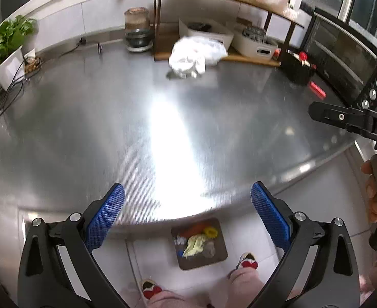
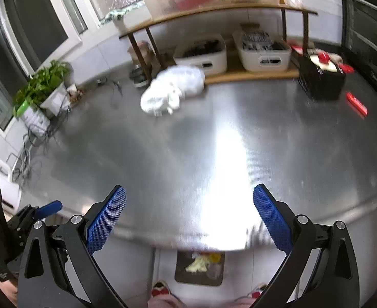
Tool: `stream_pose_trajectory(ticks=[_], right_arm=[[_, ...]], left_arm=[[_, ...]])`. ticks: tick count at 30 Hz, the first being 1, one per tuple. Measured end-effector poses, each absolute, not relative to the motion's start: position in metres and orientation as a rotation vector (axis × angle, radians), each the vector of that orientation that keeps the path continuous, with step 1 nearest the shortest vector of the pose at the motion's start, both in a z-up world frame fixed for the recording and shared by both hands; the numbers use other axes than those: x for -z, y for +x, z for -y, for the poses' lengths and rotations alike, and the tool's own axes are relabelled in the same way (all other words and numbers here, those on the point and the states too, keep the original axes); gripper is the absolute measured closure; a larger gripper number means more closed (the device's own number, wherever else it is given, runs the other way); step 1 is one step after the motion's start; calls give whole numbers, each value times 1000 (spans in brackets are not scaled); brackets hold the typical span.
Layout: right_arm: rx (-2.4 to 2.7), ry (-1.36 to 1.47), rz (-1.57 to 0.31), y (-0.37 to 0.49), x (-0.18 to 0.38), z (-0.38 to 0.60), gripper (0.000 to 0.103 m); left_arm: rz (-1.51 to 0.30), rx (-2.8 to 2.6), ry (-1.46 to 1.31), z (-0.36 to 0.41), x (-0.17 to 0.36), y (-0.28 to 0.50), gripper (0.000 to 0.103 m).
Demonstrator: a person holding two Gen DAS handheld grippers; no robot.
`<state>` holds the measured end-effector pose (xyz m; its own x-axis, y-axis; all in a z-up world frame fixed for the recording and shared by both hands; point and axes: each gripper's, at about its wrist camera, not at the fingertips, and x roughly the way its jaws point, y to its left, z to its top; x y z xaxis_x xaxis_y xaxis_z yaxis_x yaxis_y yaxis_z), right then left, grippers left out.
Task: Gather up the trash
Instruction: 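Raise both open tools back toward the white bags on the counter, then grasp the white tissue with left tool while right tool grasps white plastic bag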
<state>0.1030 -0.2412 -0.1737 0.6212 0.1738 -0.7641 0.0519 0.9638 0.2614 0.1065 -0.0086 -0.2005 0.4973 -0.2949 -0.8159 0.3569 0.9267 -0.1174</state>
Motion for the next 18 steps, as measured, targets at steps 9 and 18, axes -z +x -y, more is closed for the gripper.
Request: stream_pose_trajectory(ticks=[9,18], right_arm=[[-52,217,-854,184,149,245,4],[-32,257,-922,271,179,257,4]], left_arm=[[-916,366,66,22,171,180,9],[-929,391,88,45,186,255,10]])
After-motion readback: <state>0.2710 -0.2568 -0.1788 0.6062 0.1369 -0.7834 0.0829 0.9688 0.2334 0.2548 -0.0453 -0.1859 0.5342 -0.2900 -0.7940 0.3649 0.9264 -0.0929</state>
